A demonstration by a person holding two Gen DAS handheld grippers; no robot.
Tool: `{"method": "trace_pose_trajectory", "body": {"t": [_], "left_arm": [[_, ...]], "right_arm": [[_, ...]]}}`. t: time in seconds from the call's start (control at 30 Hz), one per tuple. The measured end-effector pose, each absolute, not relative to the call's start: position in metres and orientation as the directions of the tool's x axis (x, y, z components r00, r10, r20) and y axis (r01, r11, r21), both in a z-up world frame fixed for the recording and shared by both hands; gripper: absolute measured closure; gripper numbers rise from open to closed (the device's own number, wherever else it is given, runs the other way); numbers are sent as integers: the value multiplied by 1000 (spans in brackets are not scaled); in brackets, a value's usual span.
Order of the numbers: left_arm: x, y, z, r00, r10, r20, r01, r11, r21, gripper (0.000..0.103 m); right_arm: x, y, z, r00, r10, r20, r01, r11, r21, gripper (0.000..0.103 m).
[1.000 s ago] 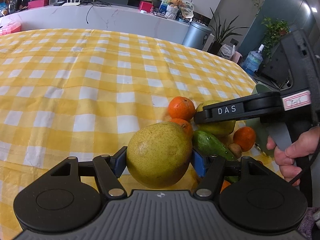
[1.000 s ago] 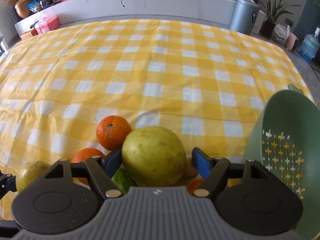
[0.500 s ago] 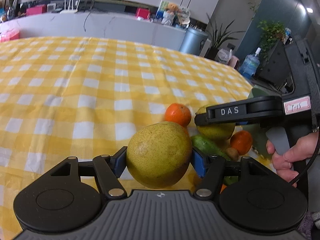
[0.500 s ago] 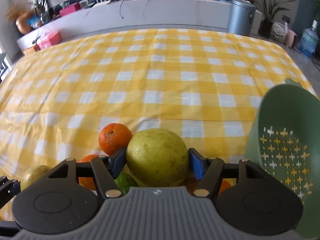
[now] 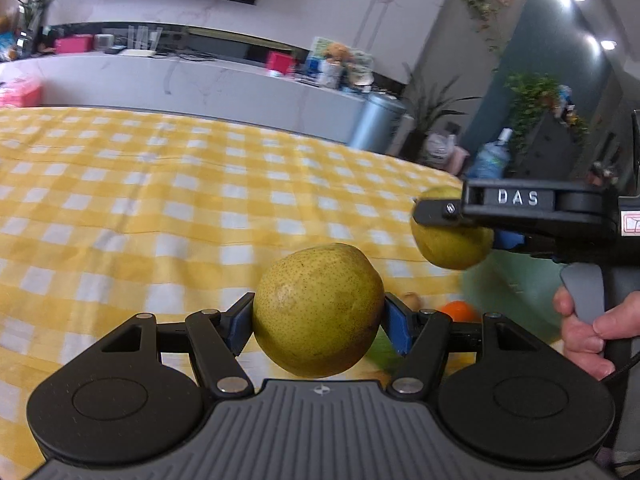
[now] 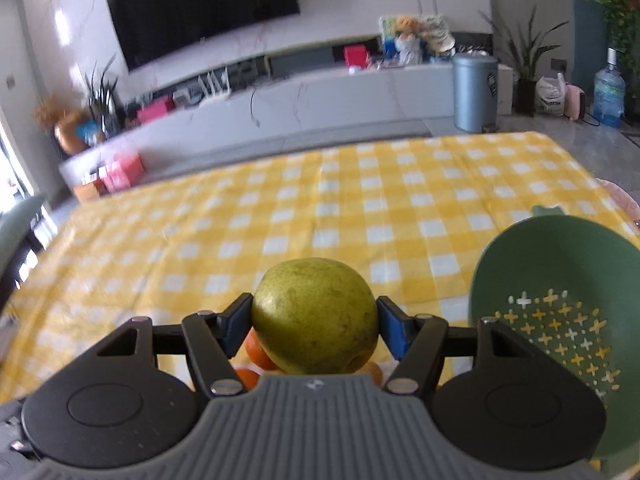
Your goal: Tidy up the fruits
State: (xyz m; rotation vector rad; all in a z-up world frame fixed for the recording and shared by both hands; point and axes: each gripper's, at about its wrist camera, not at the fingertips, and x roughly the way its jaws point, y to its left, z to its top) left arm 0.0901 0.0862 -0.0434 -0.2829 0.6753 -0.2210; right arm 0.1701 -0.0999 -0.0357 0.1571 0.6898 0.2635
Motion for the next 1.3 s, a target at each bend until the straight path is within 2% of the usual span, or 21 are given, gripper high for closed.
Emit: {"method": "trace_pose_trajectory", "body": {"t": [0.37, 0.57, 0.83, 1.0, 1.13, 1.3], "left_arm": [[94, 37, -12, 750, -402, -525, 258, 909, -326, 28], [104, 8, -1, 731, -448, -515, 339, 893, -295, 28], [123, -40, -11, 660, -532, -530, 437, 846, -305, 28], [132, -64, -20, 628, -550, -550, 466, 832, -301, 28], [139, -69, -25, 622, -536, -570, 463, 840, -285, 28], [145, -69, -25, 623, -517, -588, 442, 852, -281, 28]], "right_arm": [[133, -167, 10, 846, 242, -476, -87, 942, 323, 40], [122, -218, 8, 869, 159, -468, 24, 932, 361, 40], [123, -274, -25, 865, 119, -488, 156, 860, 486, 40], [140, -278, -40, 838, 140, -527, 173, 849, 500, 39], [165, -280, -58, 775, 142, -616, 220, 853, 473, 40], [185, -281, -70, 689, 33, -724, 302, 895, 328, 40]]}}
